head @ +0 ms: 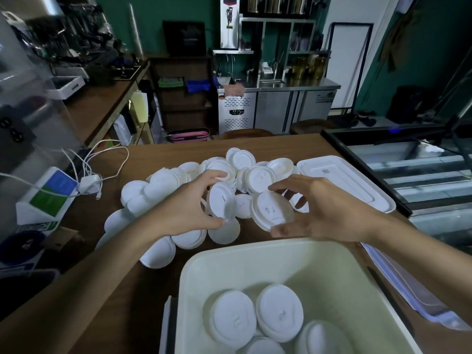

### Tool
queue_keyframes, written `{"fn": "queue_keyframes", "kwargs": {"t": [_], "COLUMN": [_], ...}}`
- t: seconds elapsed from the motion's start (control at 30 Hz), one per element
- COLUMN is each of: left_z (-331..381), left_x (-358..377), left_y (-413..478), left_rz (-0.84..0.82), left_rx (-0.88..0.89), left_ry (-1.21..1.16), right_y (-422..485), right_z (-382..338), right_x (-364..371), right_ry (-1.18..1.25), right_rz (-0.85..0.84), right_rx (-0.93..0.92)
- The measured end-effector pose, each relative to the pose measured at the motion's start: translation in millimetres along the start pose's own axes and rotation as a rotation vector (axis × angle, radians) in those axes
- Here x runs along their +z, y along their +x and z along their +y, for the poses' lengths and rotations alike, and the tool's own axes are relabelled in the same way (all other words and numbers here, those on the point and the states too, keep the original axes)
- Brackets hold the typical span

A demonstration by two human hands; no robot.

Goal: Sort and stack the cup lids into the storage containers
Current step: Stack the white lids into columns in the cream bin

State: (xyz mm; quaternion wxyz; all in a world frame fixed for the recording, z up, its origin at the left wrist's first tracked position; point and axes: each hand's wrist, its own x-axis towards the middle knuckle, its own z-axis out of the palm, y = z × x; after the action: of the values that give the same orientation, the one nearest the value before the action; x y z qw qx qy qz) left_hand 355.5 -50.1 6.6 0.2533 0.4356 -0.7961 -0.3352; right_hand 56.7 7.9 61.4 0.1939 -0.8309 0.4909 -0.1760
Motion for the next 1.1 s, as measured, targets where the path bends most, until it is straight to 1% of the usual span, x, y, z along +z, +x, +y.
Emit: {"fn": "queue_keyframes", "kwargs": {"t": [0.13, 0.23, 0.37, 0.63, 0.8, 0.97, 1.1], "left_z": [44, 68, 85, 87, 95, 94, 91], "left_x": [-5, -8, -7, 11, 19, 40, 58], "left_y": [-27, -45, -60, -75, -84, -86, -82], "left_rz": [-0.003, -0.043, -0.067, -0.291, -0.469, -0.681, -0.712], "left_rx": [0.066, 0.091, 0.155, 0.186, 0.1, -0.017, -0.107], "left_ry": [-0.012, 0.098, 0.22, 0.36, 0.446, 0.652, 0.759], "right_y": [-27, -47, -65, -85, -93, -89, -83], "right_z": [-17, -28, -33, -40, -38, -34, -35], "right_x": [1, 7, 15, 27, 35, 50, 57], "right_ry": [0.007, -0.007, -0.078, -0.13, -0.143, -0.273, -0.333], "right_rz": [0.026, 0.045, 0.007, -0.025, -0.112, -0.327, -0.43], "right_rx": [0.008, 0.006, 0.025, 0.042, 0.108, 0.174, 0.187]}}
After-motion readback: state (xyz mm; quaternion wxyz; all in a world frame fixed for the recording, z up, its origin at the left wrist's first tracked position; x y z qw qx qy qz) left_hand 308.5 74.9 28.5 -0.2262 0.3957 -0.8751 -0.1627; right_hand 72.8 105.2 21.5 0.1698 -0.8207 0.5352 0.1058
